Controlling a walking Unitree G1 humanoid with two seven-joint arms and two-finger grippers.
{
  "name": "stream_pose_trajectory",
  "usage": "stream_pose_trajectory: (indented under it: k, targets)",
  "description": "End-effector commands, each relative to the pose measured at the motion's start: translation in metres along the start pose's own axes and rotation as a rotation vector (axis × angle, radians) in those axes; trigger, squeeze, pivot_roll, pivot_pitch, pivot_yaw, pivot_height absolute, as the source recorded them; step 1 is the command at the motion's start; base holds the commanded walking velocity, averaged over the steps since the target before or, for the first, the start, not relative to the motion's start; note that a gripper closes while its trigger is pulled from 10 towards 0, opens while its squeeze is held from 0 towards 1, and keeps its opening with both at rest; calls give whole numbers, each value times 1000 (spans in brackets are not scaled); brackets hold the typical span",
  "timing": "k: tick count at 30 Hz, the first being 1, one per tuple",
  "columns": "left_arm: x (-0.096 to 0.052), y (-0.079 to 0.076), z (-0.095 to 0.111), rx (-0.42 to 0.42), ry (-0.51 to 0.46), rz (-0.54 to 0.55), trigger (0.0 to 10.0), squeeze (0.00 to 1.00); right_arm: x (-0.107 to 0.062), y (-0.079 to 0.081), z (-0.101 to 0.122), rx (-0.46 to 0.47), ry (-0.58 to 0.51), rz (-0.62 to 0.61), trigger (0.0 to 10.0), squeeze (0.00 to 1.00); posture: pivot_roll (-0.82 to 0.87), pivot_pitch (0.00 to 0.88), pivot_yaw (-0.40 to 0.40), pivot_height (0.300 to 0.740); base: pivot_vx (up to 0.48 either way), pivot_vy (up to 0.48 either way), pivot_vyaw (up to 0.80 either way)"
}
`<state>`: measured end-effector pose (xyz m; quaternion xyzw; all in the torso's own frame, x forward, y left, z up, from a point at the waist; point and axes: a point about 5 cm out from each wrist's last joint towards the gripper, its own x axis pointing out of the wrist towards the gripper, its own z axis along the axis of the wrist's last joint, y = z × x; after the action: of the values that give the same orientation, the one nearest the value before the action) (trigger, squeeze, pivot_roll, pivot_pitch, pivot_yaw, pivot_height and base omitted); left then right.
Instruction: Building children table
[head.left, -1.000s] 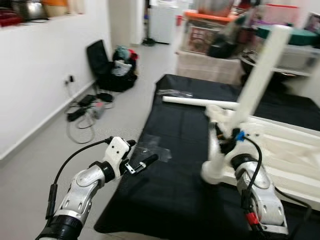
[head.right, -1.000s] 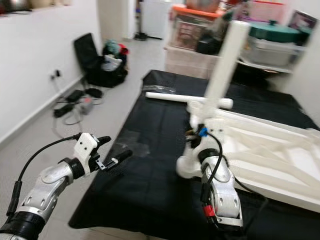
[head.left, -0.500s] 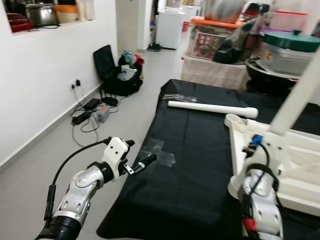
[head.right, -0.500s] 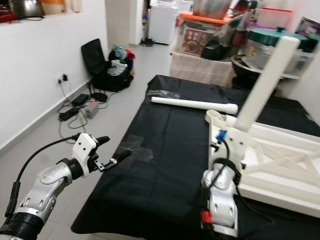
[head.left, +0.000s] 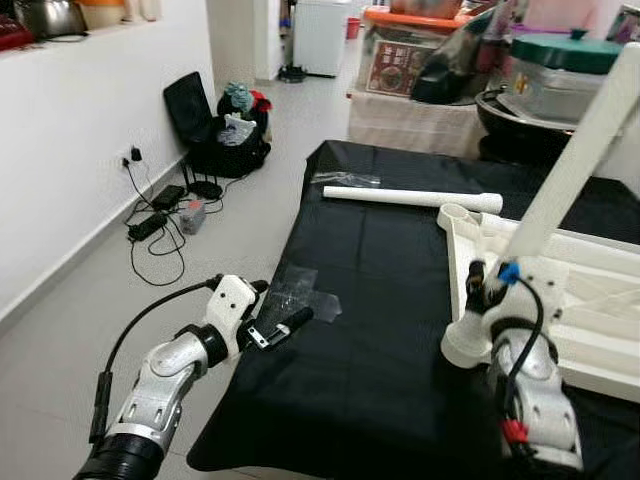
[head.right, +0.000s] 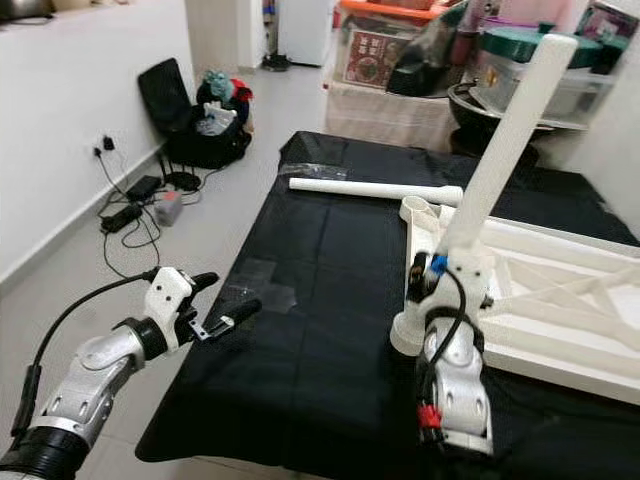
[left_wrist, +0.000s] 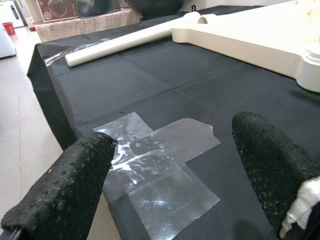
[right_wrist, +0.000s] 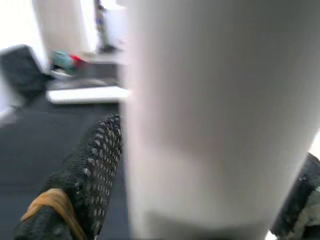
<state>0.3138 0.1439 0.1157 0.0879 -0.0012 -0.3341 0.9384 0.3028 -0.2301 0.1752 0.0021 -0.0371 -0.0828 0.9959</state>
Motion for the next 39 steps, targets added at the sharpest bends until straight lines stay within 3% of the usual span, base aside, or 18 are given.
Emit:
stream_pose_trajectory:
  k: [1, 2, 4, 11, 12, 14, 15, 17, 18, 19, 23, 29, 31, 32, 33, 34, 35, 39]
  targets:
    - [1, -1, -2, -1, 7, -10, 10000, 0, -2, 11, 8, 5, -52, 254, 10000, 0, -3, 0, -86, 740, 0, 0, 0]
    - [1, -1, -2, -1, 7, -10, 10000, 0, -2, 11, 8, 5, -52, 254, 10000, 0, -3, 0, -86, 740, 0, 0, 0]
    - [4, -4, 0, -1, 0, -18, 10000, 0, -8, 18, 15, -13, -71, 508, 10000, 0, 5, 0, -90, 740, 0, 0, 0]
    - [0, -4, -3, 2, 14, -11, 10000, 0, -9, 31, 16, -43, -78, 718, 10000, 0, 30, 0, -105, 740, 0, 0, 0]
    - [-2, -3, -4, 1, 17, -7, 10000, 0, -6, 34, 15, -31, -82, 729, 6902, 0, 33, 0, -107, 740, 0, 0, 0]
    - [-4, -2, -4, 1, 18, -4, 10000, 0, -5, 36, 14, -21, -83, 734, 6902, 0, 33, 0, -107, 740, 0, 0, 0]
    - [-5, 0, -5, 2, 21, 2, 10000, 0, -1, 37, 12, -31, -90, 711, 1569, 0, 40, 0, -112, 740, 0, 0, 0]
    - [-5, 0, -5, 2, 21, 2, 10000, 0, -1, 37, 12, -31, -90, 711, 1569, 0, 40, 0, -112, 740, 0, 0, 0]
    - [-5, 0, -5, 2, 22, 5, 10000, 0, 3, 36, 10, -39, -87, 690, 0, 0, 40, 0, -112, 740, 0, 0, 0]
    - [-5, 0, -5, 2, 22, 5, 10000, 0, 3, 36, 10, -39, -87, 690, 0, 0, 40, 0, -112, 740, 0, 0, 0]
    - [-2, -4, -4, -3, 17, -3, 10000, 0, 15, 12, 5, -102, -83, 455, 0, 0, 38, 0, -102, 740, 0, 0, 0]
    - [-3, -4, -5, -1, 21, -5, 10000, 0, 24, -7, 0, -158, -39, 211, 0, 0, 35, 0, -101, 740, 0, 0, 0]
    - [-1, -2, -4, 3, 22, -7, 10000, 0, 16, -39, -9, -196, 36, -257, 0, 0, 23, 0, -93, 740, 0, 0, 0]
    - [-1, -2, -4, 3, 22, -7, 10000, 0, 16, -39, -9, -196, 36, -257, 0, 0, 23, 0, -93, 740, 0, 0, 0]
    - [1, -1, -3, 5, 20, -8, 10000, 0, 1, -45, -19, -183, 77, -443, 0, 0, 8, 0, -83, 740, 0, 0, 0]
    - [1, -1, -3, 5, 20, -8, 10000, 0, 1, -45, -19, -183, 77, -443, 0, 0, 8, 0, -83, 740, 0, 0, 0]
    - [3, 0, -2, 6, 19, -8, 10000, 0, -11, -48, -25, -174, 107, -554, 0, 0, 5, 0, -82, 740, 0, 0, 0]
    - [5, 0, -1, 3, 11, 1, 10000, 0, -29, -30, -44, -140, 156, -598, 0, 0, 10, 0, -85, 740, 0, 0, 0]
